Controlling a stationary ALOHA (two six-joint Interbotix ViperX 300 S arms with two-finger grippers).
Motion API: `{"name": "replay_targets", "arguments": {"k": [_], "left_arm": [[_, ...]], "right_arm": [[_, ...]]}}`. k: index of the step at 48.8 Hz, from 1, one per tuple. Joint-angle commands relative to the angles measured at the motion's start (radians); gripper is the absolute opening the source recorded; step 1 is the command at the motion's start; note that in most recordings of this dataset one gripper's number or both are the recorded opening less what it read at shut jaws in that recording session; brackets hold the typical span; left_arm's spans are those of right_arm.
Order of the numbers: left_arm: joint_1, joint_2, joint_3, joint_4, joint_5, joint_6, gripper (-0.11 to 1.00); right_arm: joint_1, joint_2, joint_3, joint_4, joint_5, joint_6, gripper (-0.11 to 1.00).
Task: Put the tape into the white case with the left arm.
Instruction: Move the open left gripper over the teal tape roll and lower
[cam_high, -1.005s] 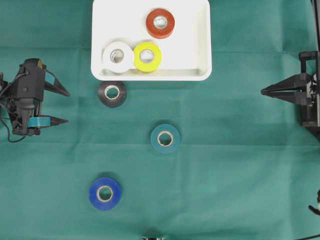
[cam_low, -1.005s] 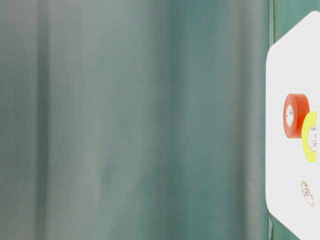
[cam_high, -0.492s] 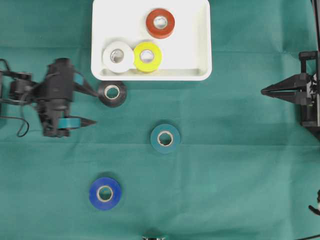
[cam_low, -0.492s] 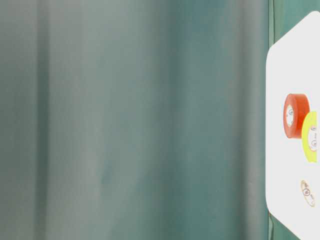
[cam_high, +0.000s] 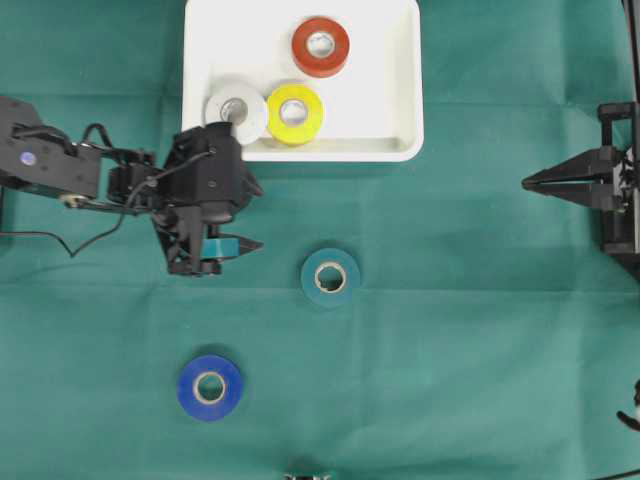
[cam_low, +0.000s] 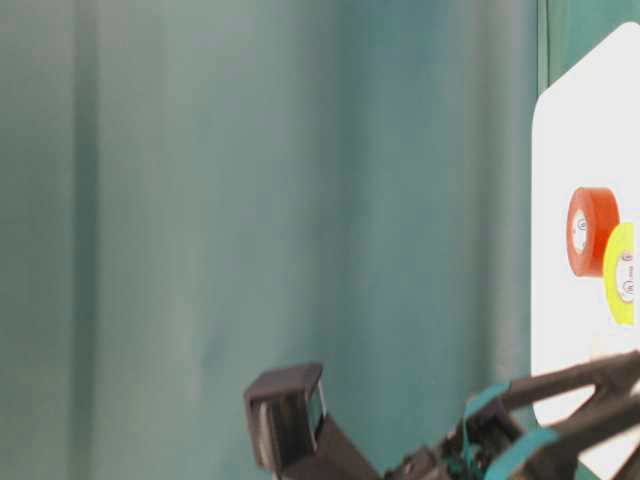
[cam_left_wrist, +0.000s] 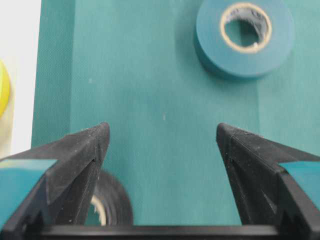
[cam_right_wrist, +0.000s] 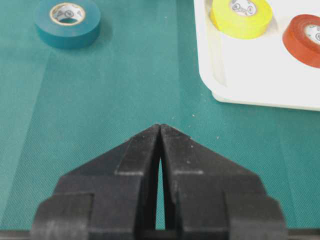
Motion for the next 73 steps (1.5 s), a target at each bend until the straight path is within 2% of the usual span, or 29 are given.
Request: {"name": "replay_targets", "arguments": {"k": [1, 37, 55, 73], "left_arm": [[0.002, 0.012, -0.049, 0.002, -0.006, 0.002, 0.86], [-0.037, 0.169, -0.233, 0.002, -0.003, 0.0, 0.86], [-0.044, 0.186, -0.268, 0.002, 0.032, -0.002, 0.86], [-0.051, 0.259, -0.313, 0.0, 0.061, -0.008, 0.86]], "right_arm": [[0.0, 0.006, -0.009, 0.0, -0.012, 0.002, -0.1], [0.0, 0.006, -0.009, 0.0, -0.012, 0.002, -0.1], [-0.002, 0.006, -0.006, -0.002, -0.015, 0.002, -0.1], [-0.002, 0.008, -0.005, -0.002, -0.02, 0.002, -0.1]]}}
